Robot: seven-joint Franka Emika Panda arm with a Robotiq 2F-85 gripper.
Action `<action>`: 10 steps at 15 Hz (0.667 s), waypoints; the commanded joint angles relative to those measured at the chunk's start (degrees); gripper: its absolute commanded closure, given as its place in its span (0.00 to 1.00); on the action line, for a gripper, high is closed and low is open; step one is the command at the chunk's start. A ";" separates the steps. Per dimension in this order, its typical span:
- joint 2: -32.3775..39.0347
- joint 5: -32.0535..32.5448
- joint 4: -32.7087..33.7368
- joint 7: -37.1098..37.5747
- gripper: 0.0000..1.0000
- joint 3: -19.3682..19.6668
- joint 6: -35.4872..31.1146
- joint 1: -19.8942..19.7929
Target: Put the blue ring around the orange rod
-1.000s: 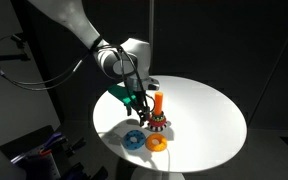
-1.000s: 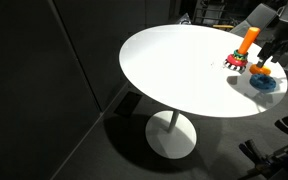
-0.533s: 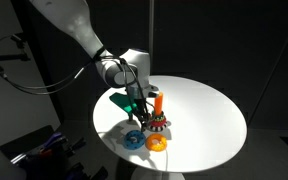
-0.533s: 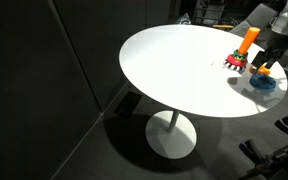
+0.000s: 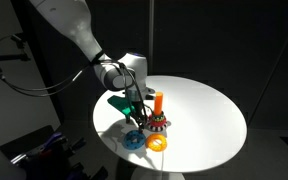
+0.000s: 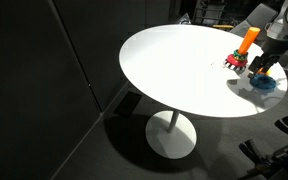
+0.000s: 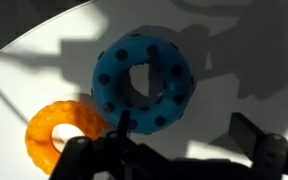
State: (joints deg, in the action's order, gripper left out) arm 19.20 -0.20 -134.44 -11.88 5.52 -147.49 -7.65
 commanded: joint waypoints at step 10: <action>-0.26 1.98 -4.29 -0.34 0.00 -1.16 -6.61 0.05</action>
State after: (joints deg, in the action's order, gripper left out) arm 19.22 0.59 -137.70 -11.88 4.54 -152.26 -7.43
